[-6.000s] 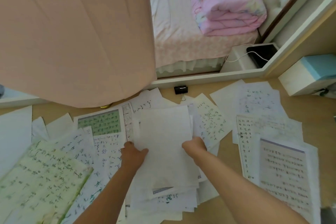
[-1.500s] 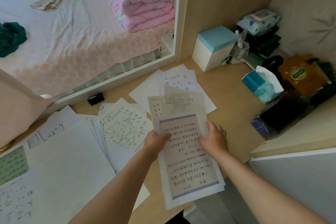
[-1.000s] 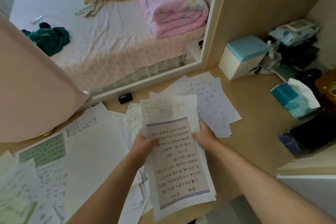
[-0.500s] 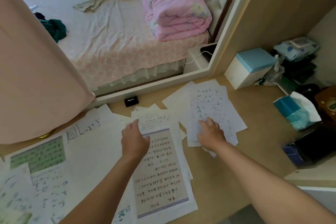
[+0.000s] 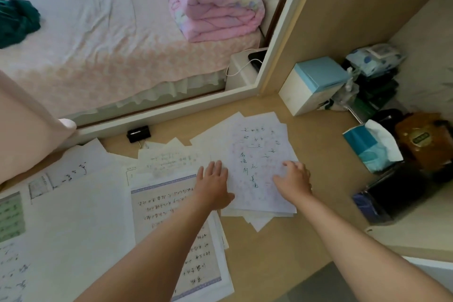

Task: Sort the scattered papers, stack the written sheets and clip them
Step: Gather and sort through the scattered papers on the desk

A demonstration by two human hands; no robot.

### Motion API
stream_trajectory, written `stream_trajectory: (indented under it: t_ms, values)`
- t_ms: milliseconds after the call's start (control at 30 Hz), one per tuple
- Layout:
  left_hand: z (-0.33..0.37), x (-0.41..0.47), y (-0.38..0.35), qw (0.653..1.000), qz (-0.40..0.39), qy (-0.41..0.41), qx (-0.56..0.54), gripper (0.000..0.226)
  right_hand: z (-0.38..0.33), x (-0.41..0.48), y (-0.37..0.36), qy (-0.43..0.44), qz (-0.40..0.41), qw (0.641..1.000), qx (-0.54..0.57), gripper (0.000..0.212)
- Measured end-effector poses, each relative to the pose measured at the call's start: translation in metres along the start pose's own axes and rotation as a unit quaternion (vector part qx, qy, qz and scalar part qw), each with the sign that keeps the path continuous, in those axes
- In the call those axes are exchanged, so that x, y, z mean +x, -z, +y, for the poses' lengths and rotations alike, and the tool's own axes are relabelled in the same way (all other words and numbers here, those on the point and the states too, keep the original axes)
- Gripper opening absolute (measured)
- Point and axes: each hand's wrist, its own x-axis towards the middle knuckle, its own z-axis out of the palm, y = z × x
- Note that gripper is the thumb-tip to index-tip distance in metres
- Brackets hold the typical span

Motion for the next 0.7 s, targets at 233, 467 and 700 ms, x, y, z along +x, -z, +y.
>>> stream_trajectory:
  t_ms: [233, 467, 700]
  values:
    - [0.023, 0.013, -0.003, 0.992, 0.045, -0.034, -0.110, 0.074, 0.004, 0.022, 0.003, -0.140, 0.027, 0.984, 0.105, 0.110]
    - [0.021, 0.022, 0.006, 0.976, 0.129, 0.026, -0.171, 0.058, 0.028, 0.037, 0.022, -0.112, -0.001, 0.968, 0.223, 0.027]
    - [0.016, 0.049, 0.014, 0.980, 0.099, 0.154, -0.074, 0.113, 0.061, 0.059, 0.058, -0.021, 0.008, 0.988, 0.152, 0.016]
